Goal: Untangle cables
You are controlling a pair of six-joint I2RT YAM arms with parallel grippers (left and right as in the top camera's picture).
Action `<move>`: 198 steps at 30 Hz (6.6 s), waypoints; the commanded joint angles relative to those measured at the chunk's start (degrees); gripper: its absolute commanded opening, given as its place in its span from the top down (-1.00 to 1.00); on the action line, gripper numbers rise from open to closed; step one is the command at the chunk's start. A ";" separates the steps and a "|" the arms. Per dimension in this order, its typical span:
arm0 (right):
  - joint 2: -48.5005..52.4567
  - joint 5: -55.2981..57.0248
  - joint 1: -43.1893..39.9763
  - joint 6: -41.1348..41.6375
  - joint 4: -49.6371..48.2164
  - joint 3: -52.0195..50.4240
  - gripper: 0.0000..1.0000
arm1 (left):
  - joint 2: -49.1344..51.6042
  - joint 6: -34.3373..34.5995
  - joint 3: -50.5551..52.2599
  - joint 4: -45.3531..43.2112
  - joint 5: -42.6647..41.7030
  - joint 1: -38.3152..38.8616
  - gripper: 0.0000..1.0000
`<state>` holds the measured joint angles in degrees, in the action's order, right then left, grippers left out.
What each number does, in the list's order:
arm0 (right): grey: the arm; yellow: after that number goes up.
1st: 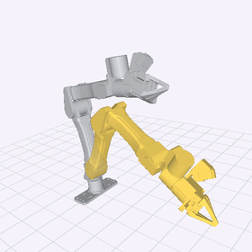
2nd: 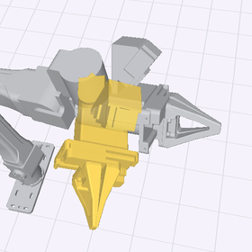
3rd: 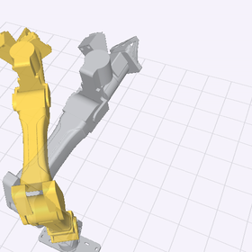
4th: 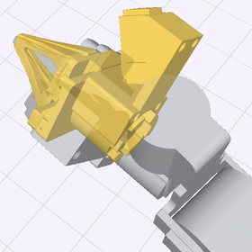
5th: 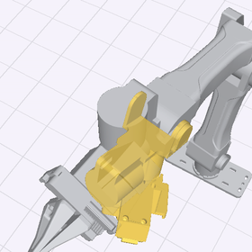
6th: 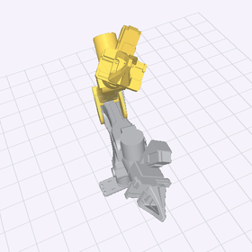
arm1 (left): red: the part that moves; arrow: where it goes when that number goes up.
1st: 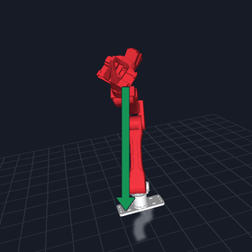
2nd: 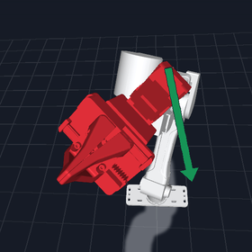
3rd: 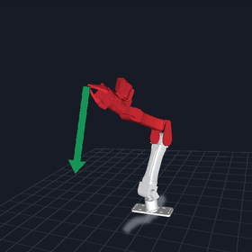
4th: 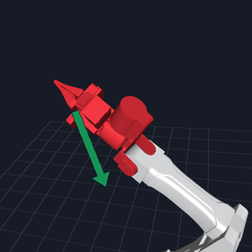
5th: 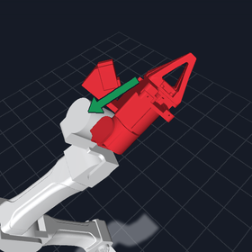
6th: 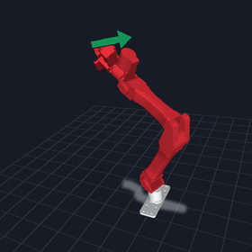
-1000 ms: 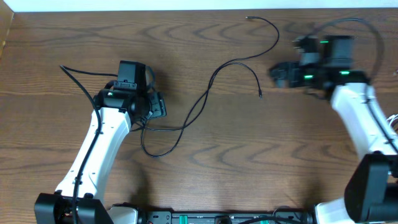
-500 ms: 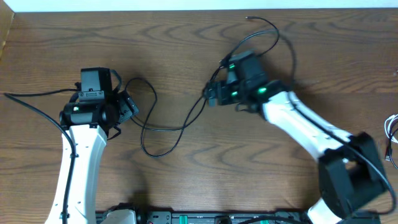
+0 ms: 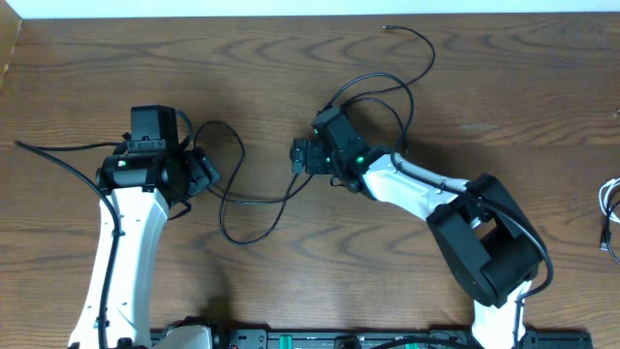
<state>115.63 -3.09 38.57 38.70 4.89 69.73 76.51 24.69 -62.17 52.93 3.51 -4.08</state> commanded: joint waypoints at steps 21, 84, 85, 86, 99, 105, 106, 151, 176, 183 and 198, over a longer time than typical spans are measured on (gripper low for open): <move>6.95 16.41 -0.55 -3.65 18.73 19.37 -0.99 | 0.44 0.70 -0.81 1.22 -0.09 -0.13 -0.86; 19.50 15.76 -8.31 0.94 53.99 37.42 0.98 | 0.44 0.48 -0.79 0.83 -2.64 -0.13 -0.87; 19.08 16.20 -9.07 -0.15 54.62 37.46 0.98 | 0.44 0.48 -0.81 0.83 -2.67 -0.13 -0.86; 18.43 16.70 -9.84 -0.74 55.43 37.46 0.98 | 0.44 0.48 -0.81 0.83 -2.67 -0.13 -0.86; -0.76 15.28 -20.17 -19.89 57.99 37.46 0.98 | 0.44 0.48 -0.81 0.76 -2.64 -0.13 -0.87; -11.17 15.45 -26.38 -27.96 58.05 37.46 0.98 | 0.44 0.48 -0.81 0.76 -2.64 -0.13 -0.87; -13.00 16.57 -28.02 -29.40 57.51 37.46 0.98 | 0.44 0.48 -0.79 0.74 -2.64 -0.13 -0.86; 10.19 0.15 -27.19 -44.59 66.29 36.41 0.88 | 0.44 0.48 -0.81 0.81 -2.67 -0.13 -0.87; 15.87 11.96 -26.36 -42.60 60.28 36.15 0.78 | 0.44 0.48 -0.81 0.85 -2.67 -0.13 -0.87; 18.67 9.73 -26.36 -42.60 60.50 36.15 0.65 | 0.44 0.48 -0.81 0.83 -2.67 -0.13 -0.87; 19.17 3.48 -26.58 -42.62 60.98 36.09 0.98 | 0.44 0.48 -0.81 0.83 -2.67 -0.13 -0.87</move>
<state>133.45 5.04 12.14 -4.03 65.54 106.06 76.51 25.12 -62.17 53.60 1.19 -4.08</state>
